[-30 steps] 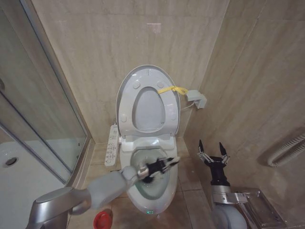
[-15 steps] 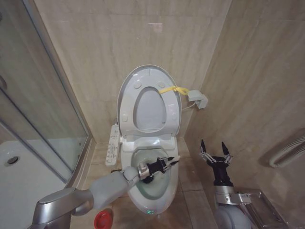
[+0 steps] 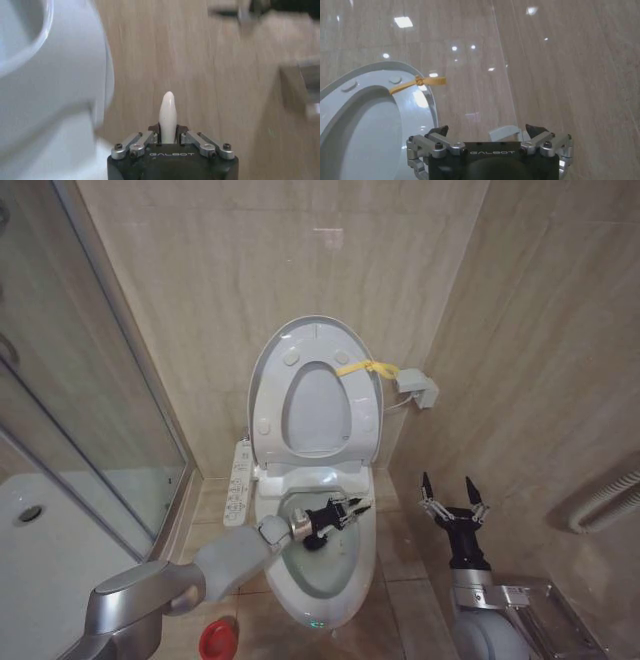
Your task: Open the toilet lid, clean the toilet bowl with a toilet brush, close the toilet lid, and flush.
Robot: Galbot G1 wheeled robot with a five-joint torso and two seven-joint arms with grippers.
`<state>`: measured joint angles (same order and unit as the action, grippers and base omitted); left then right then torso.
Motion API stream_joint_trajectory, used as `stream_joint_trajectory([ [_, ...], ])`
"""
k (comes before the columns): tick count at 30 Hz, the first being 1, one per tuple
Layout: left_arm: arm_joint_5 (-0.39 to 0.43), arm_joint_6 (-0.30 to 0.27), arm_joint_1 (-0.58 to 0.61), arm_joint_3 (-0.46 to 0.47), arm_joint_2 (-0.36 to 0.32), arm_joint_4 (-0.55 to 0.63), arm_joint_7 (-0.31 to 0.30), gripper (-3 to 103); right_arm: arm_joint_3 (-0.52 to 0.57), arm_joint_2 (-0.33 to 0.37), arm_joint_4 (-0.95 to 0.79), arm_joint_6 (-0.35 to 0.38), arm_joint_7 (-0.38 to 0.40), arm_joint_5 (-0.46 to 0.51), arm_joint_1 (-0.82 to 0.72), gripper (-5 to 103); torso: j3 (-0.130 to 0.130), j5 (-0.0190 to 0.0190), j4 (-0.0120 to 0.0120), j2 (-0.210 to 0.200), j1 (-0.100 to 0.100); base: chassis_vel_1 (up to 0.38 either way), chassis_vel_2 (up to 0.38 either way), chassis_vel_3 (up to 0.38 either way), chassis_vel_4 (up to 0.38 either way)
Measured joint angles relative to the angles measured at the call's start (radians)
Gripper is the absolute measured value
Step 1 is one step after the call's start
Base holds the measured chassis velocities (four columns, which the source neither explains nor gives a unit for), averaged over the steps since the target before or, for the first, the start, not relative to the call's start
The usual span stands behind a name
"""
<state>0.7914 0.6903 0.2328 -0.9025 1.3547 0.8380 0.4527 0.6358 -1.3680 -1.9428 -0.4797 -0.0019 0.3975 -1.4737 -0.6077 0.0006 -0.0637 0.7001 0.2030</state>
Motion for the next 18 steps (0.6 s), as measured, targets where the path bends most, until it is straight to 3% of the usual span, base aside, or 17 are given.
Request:
stream_joint_trajectory([
  [3,0.004,0.0,-0.011,0.021,0.021,0.013,0.001,21,0.002,-0.003,0.003,-0.001,0.0,0.0,0.0,100,0.0,-0.0003,-0.0019,0.0,0.0,0.0,0.0,0.0,0.0],
  [6,-0.013,0.003,-0.003,0.019,0.017,-0.031,0.004,21,-0.002,-0.006,0.006,-0.001,0.0,-0.001,0.001,100,0.0,-0.0003,-0.0019,0.0,0.0,0.0,0.0,0.0,0.0],
  [9,-0.057,0.021,0.002,-0.001,0.0,-0.097,0.022,21,-0.005,-0.008,0.005,-0.001,-0.001,-0.004,0.001,100,0.0,0.0002,0.0012,0.0,0.0,0.0,0.0,0.0,0.0],
  [11,-0.05,0.022,-0.005,-0.002,-0.001,-0.085,0.021,21,-0.005,-0.008,0.004,-0.002,-0.001,-0.004,0.0,100,0.0,0.0,0.0013,0.0,0.0,0.022,0.028,0.016,0.013],
  [14,-0.005,0.017,-0.032,0.024,0.029,-0.021,0.011,21,0.002,-0.011,0.003,-0.003,-0.001,-0.004,-0.001,100,0.0,-0.0002,-0.0012,0.0,0.0,0.011,0.018,0.01,0.0],
  [18,-0.029,0.028,-0.015,0.035,0.032,-0.054,0.019,21,0.002,-0.012,0.002,-0.005,-0.001,-0.004,-0.005,100,0.0,-0.0002,-0.0022,0.0,0.0,-0.018,-0.026,-0.01,-0.011],
])
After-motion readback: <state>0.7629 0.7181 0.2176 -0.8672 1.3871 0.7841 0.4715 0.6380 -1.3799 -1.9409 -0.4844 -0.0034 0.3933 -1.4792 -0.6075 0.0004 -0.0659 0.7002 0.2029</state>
